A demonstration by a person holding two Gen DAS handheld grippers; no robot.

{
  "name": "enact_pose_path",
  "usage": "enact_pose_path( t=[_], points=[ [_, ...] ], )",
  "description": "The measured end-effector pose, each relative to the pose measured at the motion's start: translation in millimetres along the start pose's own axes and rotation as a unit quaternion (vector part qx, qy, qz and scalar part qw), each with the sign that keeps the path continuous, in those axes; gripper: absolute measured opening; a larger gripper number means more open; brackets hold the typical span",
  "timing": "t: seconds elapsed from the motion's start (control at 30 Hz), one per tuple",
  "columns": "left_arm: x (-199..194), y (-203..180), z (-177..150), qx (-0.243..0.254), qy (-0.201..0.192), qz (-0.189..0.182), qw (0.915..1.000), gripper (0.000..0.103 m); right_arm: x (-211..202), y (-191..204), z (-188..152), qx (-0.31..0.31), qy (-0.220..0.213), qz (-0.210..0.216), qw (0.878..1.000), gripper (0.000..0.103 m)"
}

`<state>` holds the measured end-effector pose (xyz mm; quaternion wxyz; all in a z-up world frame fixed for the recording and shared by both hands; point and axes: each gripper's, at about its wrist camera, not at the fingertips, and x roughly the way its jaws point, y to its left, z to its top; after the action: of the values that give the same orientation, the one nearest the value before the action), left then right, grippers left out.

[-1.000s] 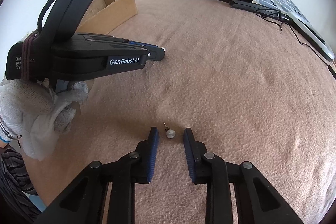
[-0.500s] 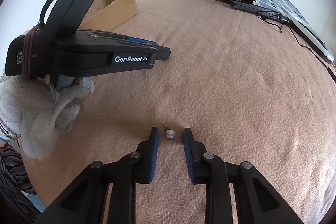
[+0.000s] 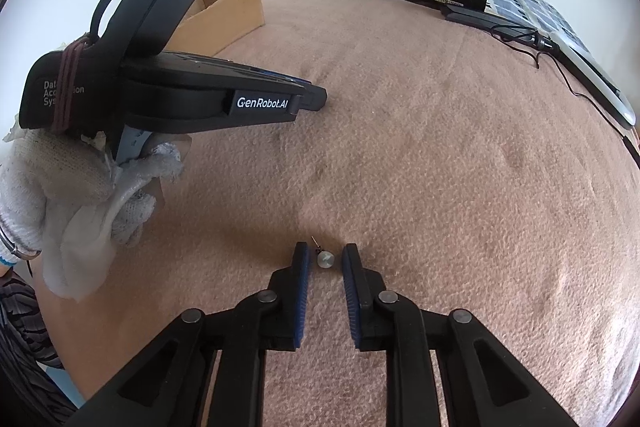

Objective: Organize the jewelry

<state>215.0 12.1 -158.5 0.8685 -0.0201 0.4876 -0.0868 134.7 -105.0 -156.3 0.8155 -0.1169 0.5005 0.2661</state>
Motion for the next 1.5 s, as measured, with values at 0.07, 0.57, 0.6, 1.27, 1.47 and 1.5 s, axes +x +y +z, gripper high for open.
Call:
enact_pose_path(
  t=[0.07,0.57,0.6,1.27,1.47,1.5],
  points=[
    [-2,1,-1,-0.001,0.0,0.001,1.0,0.006,-1,0,0,0.005,-0.002,0.004,1.0,0.007],
    [-51,23,6,-0.038,-0.043,-0.002,0.9984,0.006,-25,1,14,0.017,-0.038,0.002,0.999,0.006],
    [-56,26,6,-0.04,-0.047,-0.001,0.9981,0.006,-27,2,16,0.017,-0.04,0.002,0.999,0.006],
    [-152,89,-6,-0.077,-0.122,0.036,0.9889,0.006,-63,66,57,-0.026,-0.085,0.013,0.996,0.006],
    [-170,118,-17,-0.095,-0.133,0.054,0.9851,0.006,-62,81,68,-0.035,-0.088,0.022,0.995,0.006],
    [-172,123,-19,-0.1,-0.134,0.056,0.9844,0.006,-62,83,71,-0.037,-0.089,0.023,0.995,0.006]
  ],
)
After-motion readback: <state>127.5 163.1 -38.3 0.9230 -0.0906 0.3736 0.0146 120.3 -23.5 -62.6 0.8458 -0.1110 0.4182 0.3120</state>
